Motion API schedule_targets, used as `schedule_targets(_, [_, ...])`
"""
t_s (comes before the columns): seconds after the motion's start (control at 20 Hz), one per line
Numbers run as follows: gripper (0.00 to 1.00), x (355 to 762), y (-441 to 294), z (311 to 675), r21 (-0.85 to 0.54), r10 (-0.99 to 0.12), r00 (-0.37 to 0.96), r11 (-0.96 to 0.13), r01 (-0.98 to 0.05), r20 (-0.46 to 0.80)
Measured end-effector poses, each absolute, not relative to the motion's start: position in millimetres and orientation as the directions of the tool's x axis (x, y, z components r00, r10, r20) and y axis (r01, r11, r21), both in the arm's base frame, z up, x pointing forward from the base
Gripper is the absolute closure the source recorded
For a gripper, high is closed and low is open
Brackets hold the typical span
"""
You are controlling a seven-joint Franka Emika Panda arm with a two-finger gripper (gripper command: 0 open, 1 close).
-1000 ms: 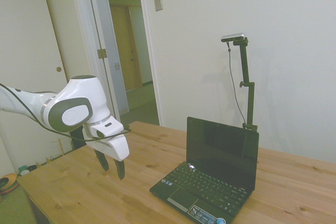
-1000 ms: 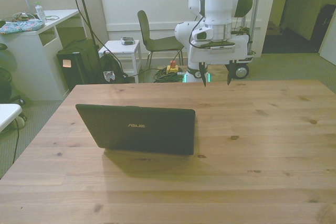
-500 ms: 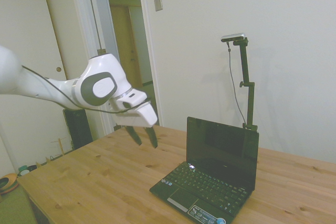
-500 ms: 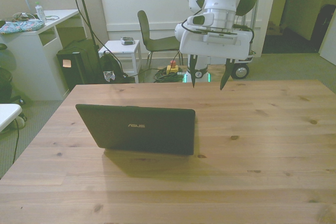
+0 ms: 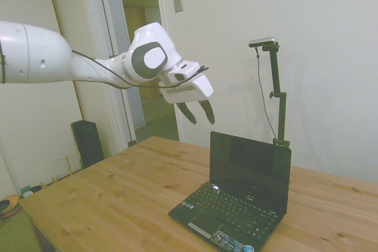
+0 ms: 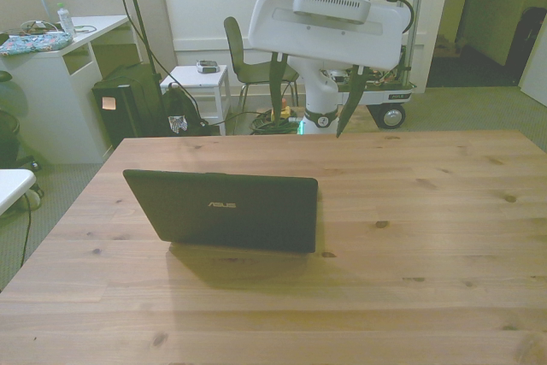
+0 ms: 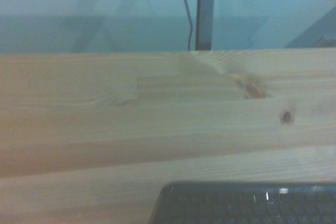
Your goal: Close the laptop
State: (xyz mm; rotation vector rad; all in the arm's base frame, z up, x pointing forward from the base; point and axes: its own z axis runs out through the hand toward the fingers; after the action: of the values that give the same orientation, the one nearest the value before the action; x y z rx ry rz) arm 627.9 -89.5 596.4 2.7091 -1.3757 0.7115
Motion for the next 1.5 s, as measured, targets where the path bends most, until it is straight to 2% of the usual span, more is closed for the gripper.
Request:
schedule_targets(0.35, [0.0,679.7,-138.1,612.7,-0.209,-0.796,0.471,-0.57,-0.795,0.38])
schedule_targets(0.55, [0.0,698.9,-177.5,596.5,-0.212,-0.831,0.454,-0.531,-0.821,0.322])
schedule_targets(0.6, [1.0,703.6,-187.6,588.3,-0.21,-0.838,0.452,-0.523,-0.826,0.307])
schedule_targets(0.75, [1.0,713.4,-205.9,570.7,-0.209,-0.859,0.444,-0.497,-0.842,0.253])
schedule_targets(1.0, [1.0,715.0,-213.3,564.0,-0.179,-0.872,0.446,-0.481,-0.858,0.204])
schedule_targets(1.5, [1.0,710.4,-228.9,557.4,-0.157,-0.883,0.432,-0.46,-0.874,0.185])
